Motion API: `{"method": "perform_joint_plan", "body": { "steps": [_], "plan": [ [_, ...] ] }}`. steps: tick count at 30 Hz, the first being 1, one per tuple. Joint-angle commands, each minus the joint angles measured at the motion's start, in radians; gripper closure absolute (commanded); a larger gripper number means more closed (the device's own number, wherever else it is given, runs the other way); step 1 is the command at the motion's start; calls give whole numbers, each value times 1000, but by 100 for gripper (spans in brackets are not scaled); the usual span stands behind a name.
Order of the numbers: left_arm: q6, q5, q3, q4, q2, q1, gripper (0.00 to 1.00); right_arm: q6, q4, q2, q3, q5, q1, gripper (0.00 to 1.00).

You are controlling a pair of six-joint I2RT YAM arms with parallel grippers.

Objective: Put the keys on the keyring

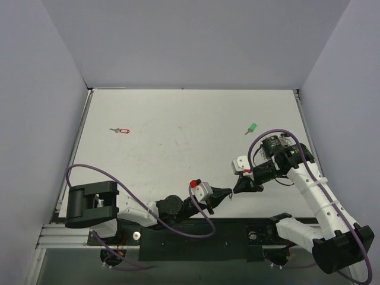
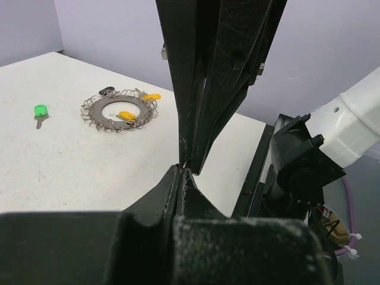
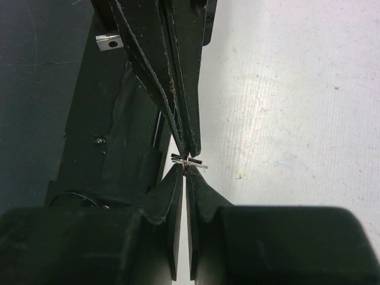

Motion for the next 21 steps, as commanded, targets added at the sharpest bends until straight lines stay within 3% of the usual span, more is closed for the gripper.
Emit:
{"method": "perform_joint_plan", "body": {
  "steps": [1,9,11,13,15,16,21],
  "plan": [
    [0,8,12,290,-18,3,100,-19,-28,4,-15,-53,13,100],
    [-22,-32,-7,288,-12,3,100,98,-31,-11,25,29,15,100],
    [-31,-51,-28,270,-31,4,88,142,-34,-12,42,68,18,100],
    [-28,-55,-56,244,-61,4,58,165,-54,-12,59,123,26,100],
    [-17,-58,-80,143,-122,4,47,167,-87,-4,77,181,39,100],
    [-16,-58,-86,103,-144,4,45,167,-115,-1,97,197,44,100],
    [33,-22,-10,-393,-307,4,41,202,-186,48,155,336,101,100]
  ]
}}
